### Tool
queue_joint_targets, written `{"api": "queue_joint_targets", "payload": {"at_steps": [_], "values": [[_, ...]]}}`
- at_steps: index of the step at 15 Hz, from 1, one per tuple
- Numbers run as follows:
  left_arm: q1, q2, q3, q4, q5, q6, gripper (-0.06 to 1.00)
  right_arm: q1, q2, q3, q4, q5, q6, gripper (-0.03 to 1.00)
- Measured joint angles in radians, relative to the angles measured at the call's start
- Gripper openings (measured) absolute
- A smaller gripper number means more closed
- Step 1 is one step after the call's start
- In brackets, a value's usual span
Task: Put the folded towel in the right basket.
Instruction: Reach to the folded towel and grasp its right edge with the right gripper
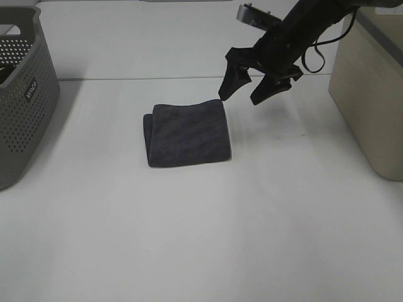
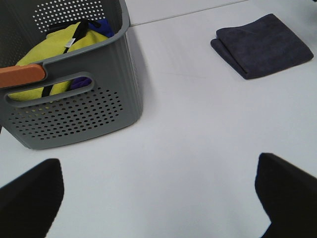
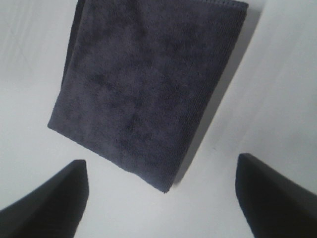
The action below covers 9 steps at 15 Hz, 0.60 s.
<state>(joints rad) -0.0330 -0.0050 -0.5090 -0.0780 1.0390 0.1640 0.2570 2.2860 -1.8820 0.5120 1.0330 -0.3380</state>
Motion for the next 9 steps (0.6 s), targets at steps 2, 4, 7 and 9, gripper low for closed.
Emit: {"api": "queue_joint_targets", "payload": {"at_steps": [2,4,7,9], "values": [[0.0,0.0,0.0,0.0,0.0,0.0,0.99,0.0,0.094,-0.059,0.015,0.03,0.004,0.75],[0.0,0.0,0.0,0.0,0.0,0.0,0.99,0.0,0.16,-0.094,0.052,0.032,0.007,0.75],[0.0,0.0,0.0,0.0,0.0,0.0,0.99,0.0,0.216,-0.108,0.091,0.021,0.006,0.75],[0.0,0.0,0.0,0.0,0.0,0.0,0.99,0.0,0.235,-0.109,0.139,0.013,-0.009,0.75]]}}
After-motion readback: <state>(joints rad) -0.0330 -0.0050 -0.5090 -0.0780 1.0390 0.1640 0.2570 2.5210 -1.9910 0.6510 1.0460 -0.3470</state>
